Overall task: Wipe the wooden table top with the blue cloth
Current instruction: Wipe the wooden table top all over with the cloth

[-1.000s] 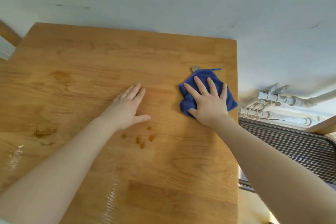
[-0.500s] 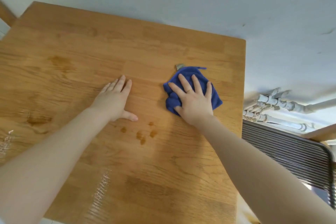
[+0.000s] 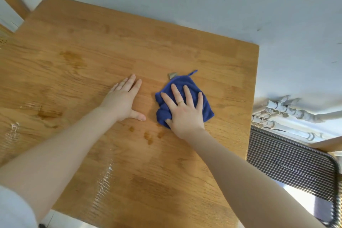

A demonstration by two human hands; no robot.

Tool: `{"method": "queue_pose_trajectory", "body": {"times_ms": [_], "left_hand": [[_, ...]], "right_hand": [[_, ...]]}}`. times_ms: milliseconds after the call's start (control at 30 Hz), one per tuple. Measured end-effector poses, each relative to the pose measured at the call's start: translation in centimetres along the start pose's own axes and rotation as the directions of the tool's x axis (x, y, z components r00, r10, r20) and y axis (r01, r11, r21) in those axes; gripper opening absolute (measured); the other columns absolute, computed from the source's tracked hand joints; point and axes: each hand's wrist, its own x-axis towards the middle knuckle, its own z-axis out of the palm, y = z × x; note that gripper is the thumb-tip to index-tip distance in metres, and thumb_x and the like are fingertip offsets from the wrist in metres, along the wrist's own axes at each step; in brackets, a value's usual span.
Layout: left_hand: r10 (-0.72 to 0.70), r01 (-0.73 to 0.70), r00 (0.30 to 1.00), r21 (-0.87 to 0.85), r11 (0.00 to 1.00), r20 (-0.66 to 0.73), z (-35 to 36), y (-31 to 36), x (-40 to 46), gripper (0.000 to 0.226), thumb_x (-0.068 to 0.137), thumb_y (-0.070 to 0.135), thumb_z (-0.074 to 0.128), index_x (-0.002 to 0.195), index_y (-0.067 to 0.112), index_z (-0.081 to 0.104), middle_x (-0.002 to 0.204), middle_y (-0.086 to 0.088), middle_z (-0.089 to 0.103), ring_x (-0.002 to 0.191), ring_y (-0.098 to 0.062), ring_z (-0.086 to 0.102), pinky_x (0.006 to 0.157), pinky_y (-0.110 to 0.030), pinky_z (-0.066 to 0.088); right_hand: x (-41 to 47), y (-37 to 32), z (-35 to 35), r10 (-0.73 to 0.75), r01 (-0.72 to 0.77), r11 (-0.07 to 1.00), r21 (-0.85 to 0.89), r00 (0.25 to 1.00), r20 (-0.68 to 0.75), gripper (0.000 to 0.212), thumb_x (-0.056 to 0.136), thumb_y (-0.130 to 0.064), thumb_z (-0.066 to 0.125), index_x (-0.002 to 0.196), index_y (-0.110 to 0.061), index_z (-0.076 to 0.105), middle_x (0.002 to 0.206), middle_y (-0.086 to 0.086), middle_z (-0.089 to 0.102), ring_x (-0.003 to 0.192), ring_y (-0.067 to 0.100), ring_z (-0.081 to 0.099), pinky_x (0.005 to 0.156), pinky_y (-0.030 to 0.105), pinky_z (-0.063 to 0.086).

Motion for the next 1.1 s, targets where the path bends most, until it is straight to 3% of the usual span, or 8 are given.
{"method": "queue_pose_trajectory", "body": {"times_ms": [67,300,367,600,733,900,1000,1100], "left_hand": [[0.014,-0.014,1.000,-0.014,1.000,-0.004,0.1,-0.2,0.2,0.124,0.063,0.069,0.064,0.149,0.019,-0.010,0.156,-0.003,-0.020,0.145,-0.020,-0.009,0.118,-0.035,0.001],[0.022,-0.022,0.999,0.012,1.000,-0.037,1.0,-0.8,0.6,0.126,0.060,0.077,0.058,0.148,0.023,-0.014,0.155,0.000,-0.022,0.145,-0.018,-0.011,0.118,-0.036,-0.006],[0.022,-0.022,0.999,0.009,1.000,-0.041,0.8,-0.8,0.5,0.127,0.059,0.077,0.058,0.148,0.023,-0.013,0.156,0.001,-0.020,0.145,-0.018,-0.010,0.117,-0.037,-0.008],[0.048,-0.049,0.996,-0.007,0.999,-0.074,0.6,-0.9,0.3,0.125,0.060,0.076,0.060,0.149,0.021,-0.008,0.157,-0.002,-0.015,0.145,-0.019,-0.007,0.116,-0.038,-0.006],[0.076,-0.075,0.994,0.016,0.997,-0.073,0.5,-0.8,0.6,0.125,0.062,0.076,0.060,0.149,0.018,-0.008,0.157,-0.006,-0.015,0.145,-0.022,-0.007,0.116,-0.038,-0.005],[0.076,-0.082,0.994,-0.076,0.994,-0.084,0.6,-1.7,-0.3,0.123,0.062,0.077,0.059,0.150,0.020,-0.006,0.158,-0.001,-0.013,0.144,-0.019,-0.014,0.116,-0.038,-0.008],[0.064,-0.075,0.990,-0.089,0.993,-0.127,0.1,-3.2,-1.2,0.125,0.059,0.078,0.059,0.150,0.016,0.000,0.159,0.000,-0.007,0.144,-0.019,-0.014,0.116,-0.037,-0.006],[0.100,-0.101,0.995,-0.050,0.994,-0.029,-0.1,-5.4,-2.3,0.130,0.058,0.076,0.063,0.150,0.014,-0.005,0.157,-0.002,-0.017,0.144,-0.019,-0.018,0.117,-0.036,-0.005]], "right_hand": [[1.9,1.3,-0.2,0.013,-0.013,1.000,-0.001,1.000,-0.028,0.068,0.089,-0.047,0.044,0.146,-0.041,0.008,0.158,-0.005,-0.002,0.144,0.028,-0.006,0.109,0.059,-0.009],[10.1,4.5,-2.1,0.262,-0.256,0.964,0.074,0.962,-0.084,0.054,0.094,-0.046,0.032,0.145,-0.040,0.015,0.158,-0.002,0.003,0.144,0.030,-0.003,0.110,0.061,-0.006],[8.8,3.6,-2.1,0.245,-0.242,0.968,0.060,0.968,-0.060,0.056,0.094,-0.045,0.035,0.146,-0.038,0.013,0.159,-0.002,0.001,0.144,0.031,-0.004,0.110,0.061,-0.007],[2.4,-0.3,-0.6,-0.035,0.036,0.999,-0.039,0.999,0.020,0.068,0.090,-0.046,0.046,0.145,-0.045,0.007,0.158,-0.007,-0.004,0.144,0.027,-0.006,0.111,0.057,-0.006],[7.4,1.0,-1.5,0.143,-0.143,0.989,0.029,0.989,-0.022,0.063,0.090,-0.045,0.044,0.144,-0.045,0.012,0.158,-0.008,0.000,0.145,0.025,-0.003,0.111,0.057,-0.003],[8.7,-1.0,-1.3,0.329,-0.327,0.942,0.080,0.944,-0.011,0.056,0.094,-0.042,0.035,0.145,-0.042,0.011,0.158,-0.004,-0.002,0.144,0.029,-0.006,0.109,0.062,-0.006],[5.6,-3.8,-0.6,0.278,-0.276,0.958,0.076,0.961,-0.011,0.059,0.094,-0.041,0.037,0.146,-0.040,0.009,0.158,-0.003,-0.006,0.144,0.030,-0.009,0.109,0.062,-0.007],[2.9,-6.4,0.3,0.162,-0.162,0.986,0.049,0.987,0.016,0.061,0.093,-0.041,0.038,0.146,-0.042,0.006,0.158,-0.005,-0.009,0.144,0.028,-0.011,0.108,0.061,-0.009]]}}
